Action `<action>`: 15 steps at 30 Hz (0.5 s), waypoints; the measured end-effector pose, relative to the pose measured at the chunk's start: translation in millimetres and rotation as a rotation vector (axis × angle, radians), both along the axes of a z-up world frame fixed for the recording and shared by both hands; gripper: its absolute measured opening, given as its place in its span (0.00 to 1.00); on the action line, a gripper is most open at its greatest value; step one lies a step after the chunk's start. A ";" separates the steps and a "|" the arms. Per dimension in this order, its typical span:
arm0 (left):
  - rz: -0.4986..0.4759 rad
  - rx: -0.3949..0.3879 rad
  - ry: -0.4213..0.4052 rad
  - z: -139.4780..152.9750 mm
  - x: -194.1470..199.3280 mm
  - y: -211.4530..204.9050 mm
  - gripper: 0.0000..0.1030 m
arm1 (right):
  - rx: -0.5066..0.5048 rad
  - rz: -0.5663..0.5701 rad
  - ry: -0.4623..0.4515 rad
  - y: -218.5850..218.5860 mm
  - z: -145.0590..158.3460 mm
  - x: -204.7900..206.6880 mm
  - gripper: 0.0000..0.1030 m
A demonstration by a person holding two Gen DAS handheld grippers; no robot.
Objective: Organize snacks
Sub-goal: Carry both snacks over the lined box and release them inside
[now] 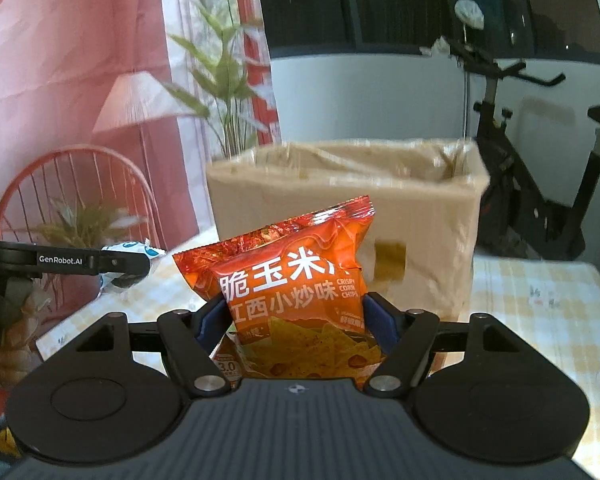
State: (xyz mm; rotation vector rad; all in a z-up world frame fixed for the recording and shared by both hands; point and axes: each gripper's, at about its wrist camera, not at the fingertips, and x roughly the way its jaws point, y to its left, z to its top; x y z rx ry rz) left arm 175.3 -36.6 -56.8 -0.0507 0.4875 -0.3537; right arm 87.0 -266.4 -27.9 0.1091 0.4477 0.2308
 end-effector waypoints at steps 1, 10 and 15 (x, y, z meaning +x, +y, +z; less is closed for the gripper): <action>-0.005 -0.005 -0.016 6.3 2.0 -2.4 0.49 | -0.002 0.000 -0.014 -0.5 4.8 1.2 0.72; -0.046 -0.028 -0.126 50.0 32.4 -39.9 0.49 | -0.055 -0.004 -0.189 -8.5 56.1 33.1 0.72; -0.060 -0.057 -0.158 63.9 56.7 -58.8 0.49 | -0.088 -0.030 -0.261 -18.4 71.1 65.9 0.72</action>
